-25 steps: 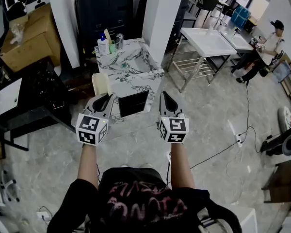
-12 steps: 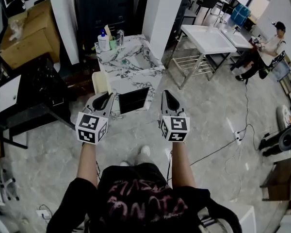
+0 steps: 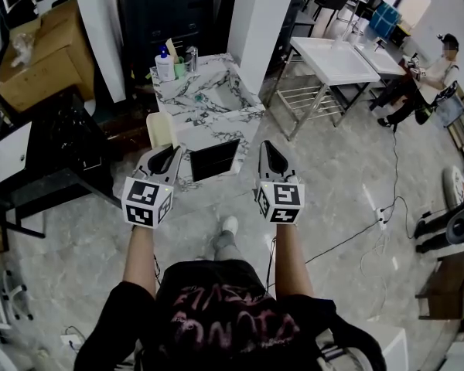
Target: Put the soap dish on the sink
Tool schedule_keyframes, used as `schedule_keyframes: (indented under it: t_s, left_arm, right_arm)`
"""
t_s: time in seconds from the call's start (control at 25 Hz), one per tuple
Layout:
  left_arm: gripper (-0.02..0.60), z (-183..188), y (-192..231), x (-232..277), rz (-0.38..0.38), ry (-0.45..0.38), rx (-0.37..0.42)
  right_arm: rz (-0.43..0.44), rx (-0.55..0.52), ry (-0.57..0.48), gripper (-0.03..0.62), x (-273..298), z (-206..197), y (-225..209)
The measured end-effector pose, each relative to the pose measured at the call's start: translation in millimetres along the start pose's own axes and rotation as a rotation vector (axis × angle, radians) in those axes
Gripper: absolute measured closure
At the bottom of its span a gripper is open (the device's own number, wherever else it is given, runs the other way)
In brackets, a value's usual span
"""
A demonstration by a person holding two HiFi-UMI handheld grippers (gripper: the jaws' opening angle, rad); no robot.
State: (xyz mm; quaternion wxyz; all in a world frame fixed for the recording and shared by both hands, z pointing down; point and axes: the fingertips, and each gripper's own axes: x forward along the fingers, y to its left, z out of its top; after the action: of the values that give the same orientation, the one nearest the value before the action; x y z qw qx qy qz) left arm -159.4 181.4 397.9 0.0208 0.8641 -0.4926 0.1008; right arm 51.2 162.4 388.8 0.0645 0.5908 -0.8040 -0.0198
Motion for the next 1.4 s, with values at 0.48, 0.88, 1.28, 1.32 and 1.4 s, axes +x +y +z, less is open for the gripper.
schedule_keyframes:
  t_s: [0.48,0.88,1.28,1.32,1.4]
  left_arm:
    - [0.546,-11,26,50,0.023,0.038,-0.021]
    - [0.546,-15,47,130,0.021,0.082,-0.026]
    - [0.546,-2,69,229,0.049,0.113,-0.032]
    - [0.546,1,69,238,0.051,0.116,-0.032]
    - [0.546,6,68,254,0.053,0.122,-0.029]
  right_arm:
    - [0.012,0.018,0.000,0.582,54,-9,-22]
    - [0.034,0.058,0.026,0.582,130,-27,-60]
    - [0.066,0.047,0.038,0.582,220,-35,-119]
    - [0.070,0.048,0.038,0.582,227,-34,-126]
    - [0.076,0.049,0.036,0.582,240,-33,-138]
